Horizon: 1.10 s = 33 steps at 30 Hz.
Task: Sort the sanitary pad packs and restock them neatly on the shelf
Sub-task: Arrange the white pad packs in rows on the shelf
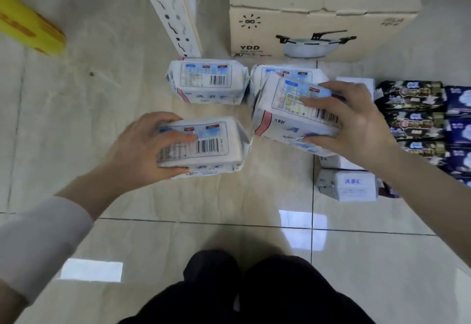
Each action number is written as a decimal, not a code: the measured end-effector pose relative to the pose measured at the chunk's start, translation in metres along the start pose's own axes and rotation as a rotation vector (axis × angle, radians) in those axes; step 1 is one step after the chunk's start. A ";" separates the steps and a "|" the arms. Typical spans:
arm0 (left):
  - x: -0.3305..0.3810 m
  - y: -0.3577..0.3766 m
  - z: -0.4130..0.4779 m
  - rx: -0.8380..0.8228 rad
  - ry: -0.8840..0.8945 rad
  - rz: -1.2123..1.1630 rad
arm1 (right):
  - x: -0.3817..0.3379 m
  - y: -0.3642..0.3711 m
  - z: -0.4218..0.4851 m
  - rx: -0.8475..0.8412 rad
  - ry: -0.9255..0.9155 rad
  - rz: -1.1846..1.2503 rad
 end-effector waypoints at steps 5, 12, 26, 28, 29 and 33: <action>0.094 -0.094 -0.041 -0.109 0.065 -0.008 | -0.045 -0.124 -0.032 0.020 0.050 0.039; 0.233 -0.258 -0.097 -0.195 0.215 -0.072 | -0.124 -0.330 -0.076 -0.055 0.131 0.146; 0.415 -0.488 -0.175 -0.113 0.327 0.045 | -0.244 -0.633 -0.162 -0.063 0.173 -0.010; 0.431 -0.507 -0.176 -0.125 0.316 0.025 | -0.246 -0.657 -0.170 -0.060 0.186 0.000; 0.437 -0.515 -0.174 -0.141 0.304 0.007 | -0.245 -0.668 -0.174 -0.054 0.176 0.007; 0.477 -0.546 -0.159 -0.133 0.315 0.010 | -0.235 -0.723 -0.186 0.004 0.144 0.009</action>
Point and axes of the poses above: each hand's wrist, its own z-axis towards the middle knuckle, its own y-axis out of the palm, x = y × z, the point moved 8 cm from there along z, towards the middle knuckle, and after that the axes turned 14 degrees about -x, right-handed, at the moved point
